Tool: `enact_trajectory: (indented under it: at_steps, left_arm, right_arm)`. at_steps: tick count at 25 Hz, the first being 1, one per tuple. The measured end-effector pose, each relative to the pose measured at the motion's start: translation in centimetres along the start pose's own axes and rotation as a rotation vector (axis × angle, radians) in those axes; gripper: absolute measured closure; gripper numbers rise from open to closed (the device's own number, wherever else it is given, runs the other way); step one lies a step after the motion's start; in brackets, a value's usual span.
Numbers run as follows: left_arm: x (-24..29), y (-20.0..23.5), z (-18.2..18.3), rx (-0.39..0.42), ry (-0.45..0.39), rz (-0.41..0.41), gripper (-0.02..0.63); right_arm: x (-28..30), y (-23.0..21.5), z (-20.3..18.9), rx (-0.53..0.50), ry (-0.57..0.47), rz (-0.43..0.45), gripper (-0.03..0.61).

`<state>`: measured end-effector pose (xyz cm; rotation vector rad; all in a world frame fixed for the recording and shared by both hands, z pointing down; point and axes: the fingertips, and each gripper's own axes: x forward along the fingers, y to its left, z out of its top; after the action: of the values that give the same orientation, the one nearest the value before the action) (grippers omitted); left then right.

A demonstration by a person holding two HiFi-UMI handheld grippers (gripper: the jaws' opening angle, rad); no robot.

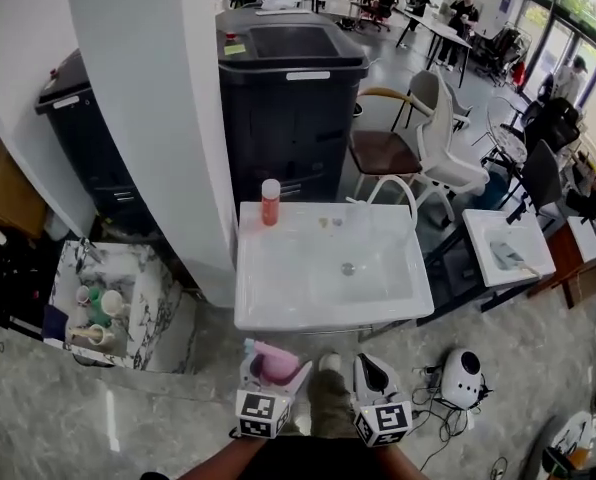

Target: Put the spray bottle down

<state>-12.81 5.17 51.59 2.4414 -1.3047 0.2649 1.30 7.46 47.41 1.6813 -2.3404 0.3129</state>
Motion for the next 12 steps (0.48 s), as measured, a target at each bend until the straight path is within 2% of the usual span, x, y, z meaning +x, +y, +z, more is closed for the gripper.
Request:
enact_trajectory:
  at_steps: [3,7,12]
  left_arm:
    - [1.3,0.9,0.2,-0.003,0.003,0.019,0.192]
    - [4.3,1.8,0.8,0.002,0.023,0.017,0.192]
    - [10.7,3.1,2.4,0.014,0.027,0.039,0.192]
  right_arm:
    - [1.7,-0.5,0.5,0.003,-0.009,0.023,0.580]
    - [4.9,-2.5,1.1,0.092,-0.027,0.029,0.580]
    - [11.4,-6.0,2.3,0.015,-0.036,0.082,0.580]
